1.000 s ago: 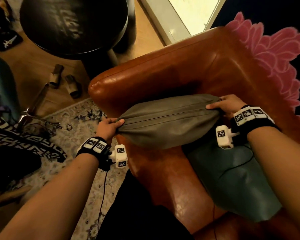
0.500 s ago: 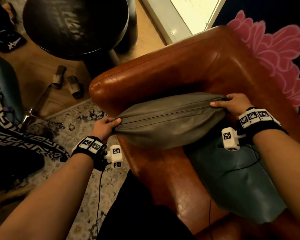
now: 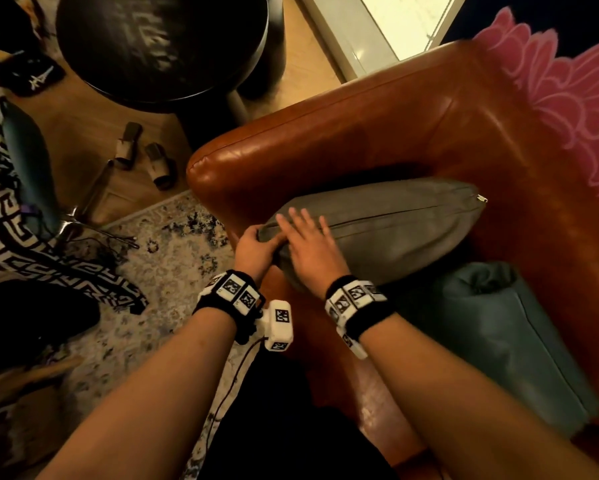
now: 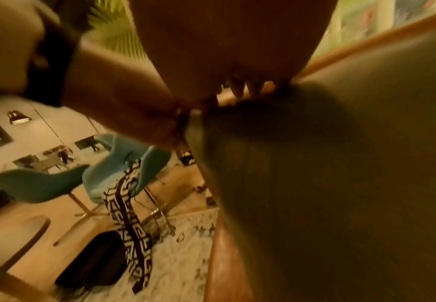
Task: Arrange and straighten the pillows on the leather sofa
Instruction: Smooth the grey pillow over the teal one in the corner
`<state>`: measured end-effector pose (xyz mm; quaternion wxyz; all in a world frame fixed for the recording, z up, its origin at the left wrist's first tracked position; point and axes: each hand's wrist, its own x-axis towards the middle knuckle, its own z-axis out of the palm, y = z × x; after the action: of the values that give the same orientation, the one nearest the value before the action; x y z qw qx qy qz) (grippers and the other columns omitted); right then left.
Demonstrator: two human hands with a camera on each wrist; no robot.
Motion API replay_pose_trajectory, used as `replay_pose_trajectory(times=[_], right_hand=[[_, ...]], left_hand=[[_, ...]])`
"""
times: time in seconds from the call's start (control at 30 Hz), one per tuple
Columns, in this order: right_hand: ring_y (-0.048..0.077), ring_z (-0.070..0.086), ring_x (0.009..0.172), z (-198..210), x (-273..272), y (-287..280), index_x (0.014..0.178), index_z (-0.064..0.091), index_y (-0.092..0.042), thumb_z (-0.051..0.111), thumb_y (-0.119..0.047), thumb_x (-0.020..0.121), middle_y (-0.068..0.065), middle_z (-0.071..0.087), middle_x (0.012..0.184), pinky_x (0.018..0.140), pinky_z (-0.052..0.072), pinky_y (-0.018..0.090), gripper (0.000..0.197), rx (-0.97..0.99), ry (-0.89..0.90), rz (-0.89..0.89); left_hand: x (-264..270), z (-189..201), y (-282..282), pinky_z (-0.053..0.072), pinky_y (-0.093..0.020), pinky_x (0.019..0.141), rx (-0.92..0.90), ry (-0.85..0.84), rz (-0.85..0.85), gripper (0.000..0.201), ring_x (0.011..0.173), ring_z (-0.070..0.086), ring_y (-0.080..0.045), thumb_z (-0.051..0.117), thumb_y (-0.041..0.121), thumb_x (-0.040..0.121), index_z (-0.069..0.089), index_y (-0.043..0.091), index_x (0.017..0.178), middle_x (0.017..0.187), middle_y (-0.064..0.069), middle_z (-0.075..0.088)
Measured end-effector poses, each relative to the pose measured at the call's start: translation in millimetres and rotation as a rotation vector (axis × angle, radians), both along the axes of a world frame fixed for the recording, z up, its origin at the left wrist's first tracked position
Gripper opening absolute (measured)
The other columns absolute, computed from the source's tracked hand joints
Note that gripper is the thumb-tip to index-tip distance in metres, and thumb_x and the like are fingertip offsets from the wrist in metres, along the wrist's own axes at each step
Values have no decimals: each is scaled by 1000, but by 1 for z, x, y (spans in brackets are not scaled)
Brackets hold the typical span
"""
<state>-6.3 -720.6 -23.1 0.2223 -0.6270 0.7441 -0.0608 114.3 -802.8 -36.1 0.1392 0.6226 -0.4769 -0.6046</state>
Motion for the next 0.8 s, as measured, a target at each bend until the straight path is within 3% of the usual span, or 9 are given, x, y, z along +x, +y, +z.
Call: replay_pose_trajectory(times=[0.17, 0.33, 0.47, 0.5, 0.57, 0.63, 0.67, 0.73, 0.8], right_hand=[[20, 15, 153, -29, -43, 11, 154, 20, -41, 28, -52, 102, -3, 23, 164, 120, -1, 57, 54, 30, 274, 20], [19, 5, 154, -27, -153, 54, 155, 4, -44, 16, -61, 99, -3, 10, 166, 119, -5, 60, 60, 101, 428, -218], [33, -1, 153, -17, -218, 86, 155, 3, -40, 17, -69, 97, 4, 7, 167, 114, -15, 62, 67, 212, 487, -533], [38, 8, 151, -14, -230, 89, 156, 9, -36, 27, -72, 94, 10, 15, 165, 116, -7, 62, 74, 209, 413, -695], [40, 39, 139, -7, -245, 89, 150, 36, -19, 58, -65, 87, 19, 44, 150, 115, 25, 54, 81, 102, 29, -982], [32, 61, 117, 1, -247, 88, 128, 61, -6, 76, -44, 81, 18, 65, 125, 97, 45, 35, 61, -105, -268, -1078], [27, 65, 107, 5, -247, 87, 118, 67, -5, 77, -38, 82, 16, 70, 116, 89, 46, 29, 49, -196, -313, -1089], [19, 66, 94, 10, -247, 87, 107, 71, -8, 76, -35, 83, 10, 72, 103, 83, 46, 26, 36, -313, -414, -1089], [11, 65, 82, 14, -243, 85, 98, 72, -9, 79, -27, 81, 4, 71, 92, 79, 49, 26, 26, -358, -577, -1122]], left_hand=[[13, -6, -9, 60, -46, 85, -44, -44, -35, 35, 91, 74, -26, 84, 22, 77, 73, 5, 105, 97, -10, 77], [35, -18, -16, 60, -52, 87, 128, 34, 18, 30, 96, 73, -32, 87, 26, 74, 75, 8, 94, 100, -14, 77], [37, -25, -11, 60, -38, 71, 182, 15, 84, 35, 80, 71, -27, 90, 33, 69, 68, 7, 77, 86, -14, 74], [37, -25, -10, 58, -35, 66, 198, 26, 101, 37, 75, 68, -26, 91, 34, 67, 65, 8, 75, 81, -11, 71], [34, -24, -10, 54, -33, 60, 228, 59, 103, 39, 68, 63, -23, 91, 34, 66, 59, 12, 69, 70, -6, 66], [35, -18, -12, 55, -35, 64, 246, 85, 51, 35, 65, 64, -20, 88, 29, 73, 59, 10, 67, 65, -2, 68], [39, -16, -14, 57, -40, 72, 255, 119, 24, 34, 72, 68, -21, 87, 30, 73, 66, 4, 74, 73, -5, 74], [51, -13, -18, 53, -49, 95, 268, 195, -3, 60, 97, 68, -32, 90, 38, 67, 71, -6, 103, 107, -19, 75], [60, -8, -20, 50, -45, 93, 284, 242, 2, 60, 102, 61, -33, 85, 36, 71, 69, -7, 109, 116, -26, 68]])
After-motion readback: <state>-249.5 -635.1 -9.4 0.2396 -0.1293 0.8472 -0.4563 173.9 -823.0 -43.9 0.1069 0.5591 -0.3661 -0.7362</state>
